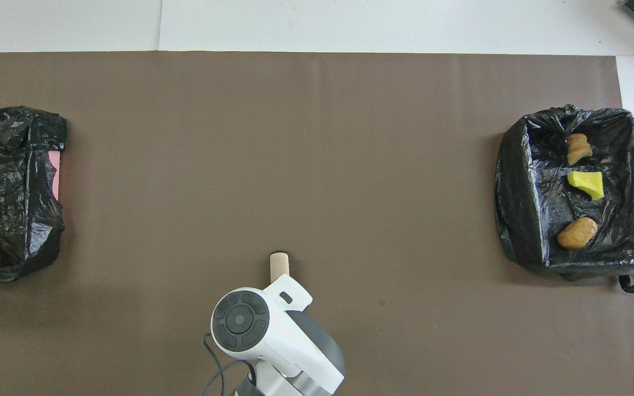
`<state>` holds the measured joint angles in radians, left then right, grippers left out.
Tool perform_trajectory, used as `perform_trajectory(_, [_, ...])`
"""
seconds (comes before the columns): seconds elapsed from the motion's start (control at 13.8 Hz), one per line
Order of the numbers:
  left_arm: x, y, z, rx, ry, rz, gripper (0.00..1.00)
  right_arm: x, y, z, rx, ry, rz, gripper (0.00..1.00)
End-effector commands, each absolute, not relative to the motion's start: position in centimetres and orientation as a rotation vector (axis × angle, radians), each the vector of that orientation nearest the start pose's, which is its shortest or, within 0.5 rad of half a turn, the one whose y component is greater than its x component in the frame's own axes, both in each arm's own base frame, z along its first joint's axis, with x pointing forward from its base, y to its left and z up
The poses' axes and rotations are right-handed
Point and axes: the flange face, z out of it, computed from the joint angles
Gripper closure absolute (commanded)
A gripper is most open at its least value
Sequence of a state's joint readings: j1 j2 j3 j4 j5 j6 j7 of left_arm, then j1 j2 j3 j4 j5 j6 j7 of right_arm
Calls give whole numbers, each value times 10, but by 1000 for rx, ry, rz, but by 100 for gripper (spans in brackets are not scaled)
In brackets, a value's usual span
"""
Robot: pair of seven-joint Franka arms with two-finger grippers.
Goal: Sweep and dump trash in bin
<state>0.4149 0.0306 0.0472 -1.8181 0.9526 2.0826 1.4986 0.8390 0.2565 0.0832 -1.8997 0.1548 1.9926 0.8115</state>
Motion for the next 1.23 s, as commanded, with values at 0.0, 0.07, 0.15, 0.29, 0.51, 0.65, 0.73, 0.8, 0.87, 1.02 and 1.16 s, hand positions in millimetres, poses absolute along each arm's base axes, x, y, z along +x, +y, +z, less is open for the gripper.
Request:
perform_trajectory(0.0, [523,289,575,-1727,1502,849,100,373,476,394,-3158,-22,323,0])
perform_trajectory(0.07, [522,288,578,-1727,1501,847,100,384,467,406,-3154,-4,321,0])
perform_trajectory(0.15, [522,284,586,-1741,1494,819,100,394,455,423,-3145,-2,301,0])
perform_trajectory(0.29, [521,277,594,-1815,1491,726,100,410,426,454,-3125,-68,282,0])
perform_trajectory(0.51, [528,267,610,-1922,1489,574,100,447,367,496,-3119,-236,273,0])
perform_trajectory(0.65, [536,248,616,-2057,1494,412,100,472,333,517,-3157,-344,261,0])
perform_trajectory(0.73, [538,237,611,-2130,1493,353,100,482,316,522,-3157,-381,250,0])
perform_trajectory(0.8, [541,220,605,-2200,1468,306,100,491,297,524,-3161,-403,268,0])
perform_trajectory(0.87, [542,206,601,-2267,1439,275,100,500,281,533,-3159,-447,252,0])
perform_trajectory(1.02, [552,164,588,-2396,1417,195,100,521,236,551,-3149,-471,243,0])
perform_trajectory(1.16, [562,120,569,-2522,1337,139,100,536,185,568,-3138,-435,200,0])
